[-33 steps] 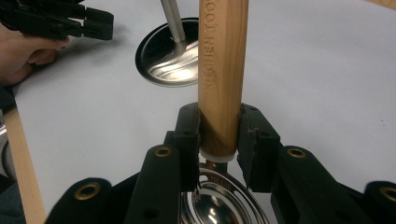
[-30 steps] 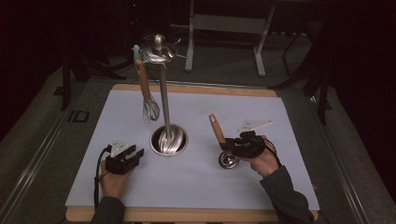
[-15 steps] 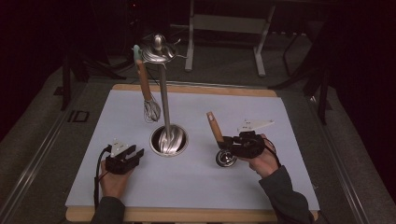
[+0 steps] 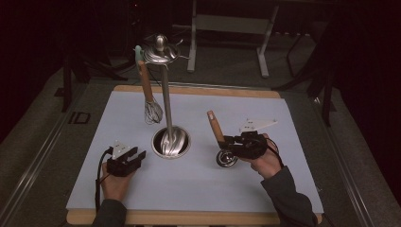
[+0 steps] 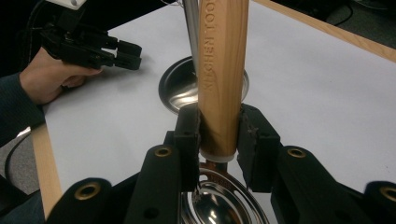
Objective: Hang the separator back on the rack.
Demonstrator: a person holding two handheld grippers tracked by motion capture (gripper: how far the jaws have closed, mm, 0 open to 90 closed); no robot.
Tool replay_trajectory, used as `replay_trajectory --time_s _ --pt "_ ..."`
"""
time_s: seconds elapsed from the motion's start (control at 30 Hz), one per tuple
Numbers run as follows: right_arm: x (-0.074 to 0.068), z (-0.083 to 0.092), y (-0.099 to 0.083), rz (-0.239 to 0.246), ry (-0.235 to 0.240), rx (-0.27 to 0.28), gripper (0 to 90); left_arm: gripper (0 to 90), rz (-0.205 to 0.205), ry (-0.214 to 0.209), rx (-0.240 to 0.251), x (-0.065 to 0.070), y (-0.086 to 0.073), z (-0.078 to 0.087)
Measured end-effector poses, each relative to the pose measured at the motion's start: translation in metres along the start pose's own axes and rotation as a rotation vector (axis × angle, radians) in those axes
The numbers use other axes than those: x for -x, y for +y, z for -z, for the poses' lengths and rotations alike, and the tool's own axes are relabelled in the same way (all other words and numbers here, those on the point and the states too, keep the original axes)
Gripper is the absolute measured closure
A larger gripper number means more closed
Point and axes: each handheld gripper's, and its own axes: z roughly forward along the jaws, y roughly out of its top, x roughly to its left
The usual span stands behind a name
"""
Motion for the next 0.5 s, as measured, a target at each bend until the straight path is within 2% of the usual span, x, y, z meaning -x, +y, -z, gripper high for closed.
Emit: replay_trajectory --time_s 0.5 --pt "-0.0067 0.0018 0.0085 0.027 0.004 0.023 71.4 58.8 -0.001 -0.001 -0.001 -0.0002 0.0001 0.0001"
